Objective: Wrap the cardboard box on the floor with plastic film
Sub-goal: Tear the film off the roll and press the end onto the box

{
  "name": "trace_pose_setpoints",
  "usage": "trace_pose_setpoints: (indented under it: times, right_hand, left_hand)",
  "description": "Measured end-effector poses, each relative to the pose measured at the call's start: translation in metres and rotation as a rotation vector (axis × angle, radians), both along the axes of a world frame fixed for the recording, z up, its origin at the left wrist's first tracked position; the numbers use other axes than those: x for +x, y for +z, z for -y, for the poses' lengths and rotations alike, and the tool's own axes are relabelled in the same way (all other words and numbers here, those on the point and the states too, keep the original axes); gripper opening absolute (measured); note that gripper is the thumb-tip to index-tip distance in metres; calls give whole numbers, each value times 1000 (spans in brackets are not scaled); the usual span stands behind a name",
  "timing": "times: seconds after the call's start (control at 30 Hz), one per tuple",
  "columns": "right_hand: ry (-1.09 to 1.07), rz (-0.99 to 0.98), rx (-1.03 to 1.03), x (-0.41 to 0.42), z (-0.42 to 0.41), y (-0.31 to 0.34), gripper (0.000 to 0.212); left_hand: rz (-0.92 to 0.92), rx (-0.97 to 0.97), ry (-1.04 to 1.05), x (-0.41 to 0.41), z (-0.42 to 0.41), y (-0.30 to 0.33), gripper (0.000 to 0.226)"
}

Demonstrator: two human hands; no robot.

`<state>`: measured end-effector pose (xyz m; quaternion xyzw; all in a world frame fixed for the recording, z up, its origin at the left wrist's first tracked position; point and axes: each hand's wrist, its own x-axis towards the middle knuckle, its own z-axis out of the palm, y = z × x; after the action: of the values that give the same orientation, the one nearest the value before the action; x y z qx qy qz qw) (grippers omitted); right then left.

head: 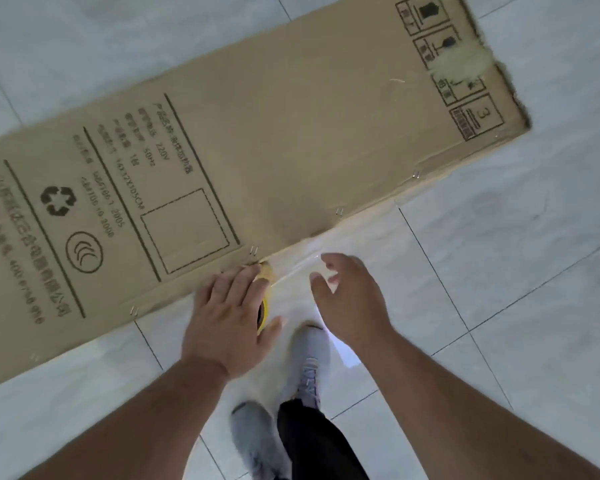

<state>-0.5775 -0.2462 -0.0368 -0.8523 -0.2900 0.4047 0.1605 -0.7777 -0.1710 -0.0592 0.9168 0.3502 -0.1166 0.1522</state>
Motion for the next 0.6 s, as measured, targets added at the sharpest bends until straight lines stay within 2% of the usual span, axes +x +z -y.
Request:
trace_pose_setpoints:
  times: [0.13, 0.27, 0.33, 0.43, 0.6]
  right_hand:
    - [434, 153, 159, 5, -9, -10, 52]
    - [699, 307, 208, 7, -10, -19, 54]
    - [778, 325, 197, 7, -12, -21, 53]
    - [844, 371, 290, 5, -16, -29, 39]
    - [860, 310, 200, 15, -19, -34, 22]
  left_hand:
    - [88, 108, 7, -4, 4, -9, 48]
    - [113, 132, 29, -23, 5, -12, 43]
    - [126, 128, 34, -34, 5, -13, 43]
    - [135, 137, 38, -32, 4, -15, 38]
    - [163, 168, 15, 0, 10, -18, 26]
